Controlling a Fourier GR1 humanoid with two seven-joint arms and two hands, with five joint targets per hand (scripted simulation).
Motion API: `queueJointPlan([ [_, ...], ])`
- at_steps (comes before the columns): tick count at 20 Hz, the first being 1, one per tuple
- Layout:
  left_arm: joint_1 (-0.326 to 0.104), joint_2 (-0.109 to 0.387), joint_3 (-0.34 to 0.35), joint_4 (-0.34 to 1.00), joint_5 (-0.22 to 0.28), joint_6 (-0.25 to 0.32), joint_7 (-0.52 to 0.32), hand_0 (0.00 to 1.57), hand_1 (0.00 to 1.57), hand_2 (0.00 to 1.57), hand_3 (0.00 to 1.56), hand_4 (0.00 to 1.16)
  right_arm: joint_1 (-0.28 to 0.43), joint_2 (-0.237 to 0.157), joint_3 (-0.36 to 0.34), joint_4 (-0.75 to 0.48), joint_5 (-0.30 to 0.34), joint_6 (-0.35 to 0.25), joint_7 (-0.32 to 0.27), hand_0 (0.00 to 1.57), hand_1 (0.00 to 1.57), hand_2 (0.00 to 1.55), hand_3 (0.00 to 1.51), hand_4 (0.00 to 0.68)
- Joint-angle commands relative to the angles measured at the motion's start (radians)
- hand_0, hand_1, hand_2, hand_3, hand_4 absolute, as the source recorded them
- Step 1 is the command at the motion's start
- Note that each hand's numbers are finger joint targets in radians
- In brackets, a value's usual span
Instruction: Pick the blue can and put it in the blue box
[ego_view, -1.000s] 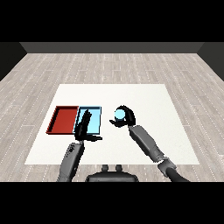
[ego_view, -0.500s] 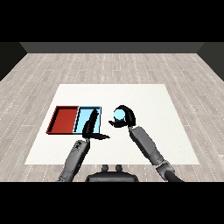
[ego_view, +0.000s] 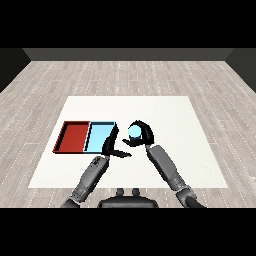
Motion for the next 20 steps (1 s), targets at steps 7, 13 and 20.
queueJointPlan([
  [7,-0.012,0.000,-0.084,-0.040,0.012,0.071,0.089,0.00,0.00,0.00,0.00,0.00,0.002,0.041,0.048,-0.086,0.015,-0.028,0.045,1.39,1.39,1.45,1.41,0.680],
  [13,-0.086,0.000,-0.061,0.167,0.102,-0.010,-0.067,0.00,0.00,0.00,0.00,0.00,0.007,0.042,-0.013,-0.061,0.069,0.044,0.037,1.39,1.39,1.44,1.40,0.656],
  [20,-0.092,0.000,-0.149,0.122,0.110,0.085,-0.016,0.00,0.00,0.00,0.00,0.00,-0.002,0.043,0.140,-0.114,0.028,-0.062,0.080,1.42,1.42,1.43,1.39,0.651],
])
